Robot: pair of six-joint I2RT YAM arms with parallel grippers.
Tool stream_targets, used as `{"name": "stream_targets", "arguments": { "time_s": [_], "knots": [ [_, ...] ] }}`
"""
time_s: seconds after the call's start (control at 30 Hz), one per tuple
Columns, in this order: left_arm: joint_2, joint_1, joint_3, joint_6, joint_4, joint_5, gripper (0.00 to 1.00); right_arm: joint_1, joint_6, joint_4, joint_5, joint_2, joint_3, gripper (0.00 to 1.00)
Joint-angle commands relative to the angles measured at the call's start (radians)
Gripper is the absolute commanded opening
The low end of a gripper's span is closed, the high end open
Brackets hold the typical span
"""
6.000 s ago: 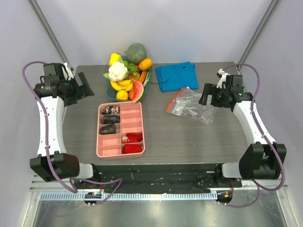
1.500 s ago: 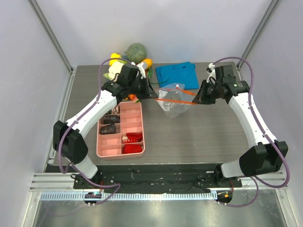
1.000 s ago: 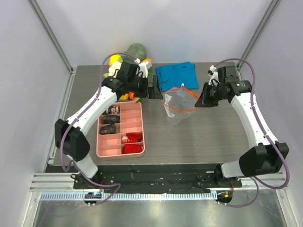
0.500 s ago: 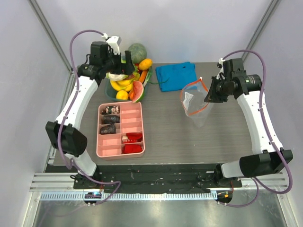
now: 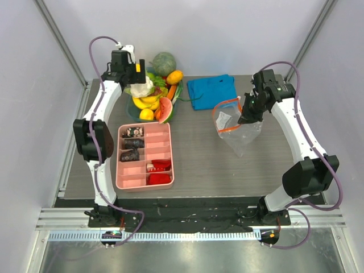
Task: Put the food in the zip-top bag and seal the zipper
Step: Pick up the fake vegetable from the bin.
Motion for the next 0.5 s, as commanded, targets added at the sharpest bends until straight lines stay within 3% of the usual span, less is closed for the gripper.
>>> {"name": "stream_targets", "arguments": {
  "time_s": [0.0, 0.23, 0.47],
  "knots": [
    [0.061, 0.023, 0.086, -0.005, 0.084, 0.011, 1.0, 0.015, 0.014, 0.044, -0.012, 0.003, 0.049, 0.01],
    [0.156, 0.055, 0.097, -0.057, 0.105, 0.276, 1.0, 0.018, 0.001, 0.051, -0.04, 0.007, 0.039, 0.01],
    [0.216, 0.115, 0.089, -0.213, 0.165, 0.456, 1.0, 0.021, -0.009, 0.053, -0.054, 0.013, 0.043, 0.01]
  ]
}}
